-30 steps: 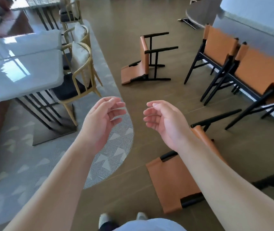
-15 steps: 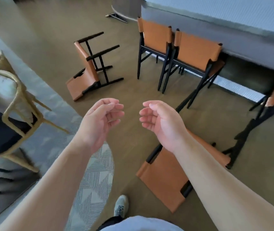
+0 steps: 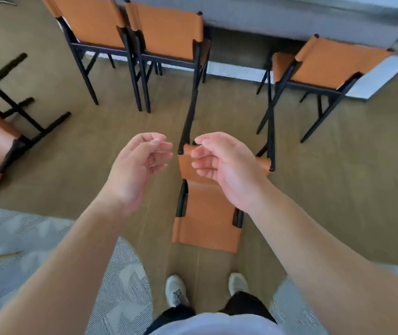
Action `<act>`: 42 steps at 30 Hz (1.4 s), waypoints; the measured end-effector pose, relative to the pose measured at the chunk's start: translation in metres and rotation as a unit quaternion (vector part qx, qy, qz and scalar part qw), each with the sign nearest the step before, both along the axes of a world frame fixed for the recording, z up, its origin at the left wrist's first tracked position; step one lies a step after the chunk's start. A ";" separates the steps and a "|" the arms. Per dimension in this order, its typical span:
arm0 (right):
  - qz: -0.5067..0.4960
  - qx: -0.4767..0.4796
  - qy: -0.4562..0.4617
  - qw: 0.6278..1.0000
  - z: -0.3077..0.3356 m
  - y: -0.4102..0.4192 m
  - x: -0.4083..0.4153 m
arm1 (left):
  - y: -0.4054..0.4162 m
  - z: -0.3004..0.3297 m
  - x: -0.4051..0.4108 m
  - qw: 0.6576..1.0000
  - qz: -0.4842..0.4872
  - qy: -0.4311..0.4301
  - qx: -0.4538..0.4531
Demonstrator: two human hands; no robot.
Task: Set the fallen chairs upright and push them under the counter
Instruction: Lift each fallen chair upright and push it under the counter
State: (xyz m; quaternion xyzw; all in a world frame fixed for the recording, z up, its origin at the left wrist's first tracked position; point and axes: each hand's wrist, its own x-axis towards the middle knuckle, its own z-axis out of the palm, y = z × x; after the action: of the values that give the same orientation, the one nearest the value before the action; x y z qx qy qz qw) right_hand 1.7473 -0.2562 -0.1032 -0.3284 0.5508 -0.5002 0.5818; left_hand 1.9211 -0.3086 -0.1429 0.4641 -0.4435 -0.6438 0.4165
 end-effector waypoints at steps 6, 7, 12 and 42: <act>-0.085 0.040 0.017 0.995 -0.018 0.030 -0.038 | -0.003 -0.018 -0.056 0.994 -0.111 0.010 0.014; -0.096 0.045 0.012 0.994 -0.022 0.034 -0.044 | -0.003 -0.022 -0.064 0.992 -0.121 0.013 0.019; -0.119 0.061 -0.006 0.991 -0.049 0.051 -0.077 | 0.001 -0.046 -0.099 0.988 -0.133 0.037 0.064; -0.146 0.174 0.052 0.972 -0.529 0.034 -0.232 | -0.001 -0.508 -0.217 0.976 -0.125 -0.080 0.157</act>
State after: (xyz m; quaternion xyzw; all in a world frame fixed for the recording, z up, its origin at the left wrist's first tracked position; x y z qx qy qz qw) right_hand 1.5150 -0.2224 -0.6317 -0.1633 0.7010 -0.4586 0.5211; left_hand 1.7045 -0.3099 -0.6505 0.5145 -0.4230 -0.7133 0.2181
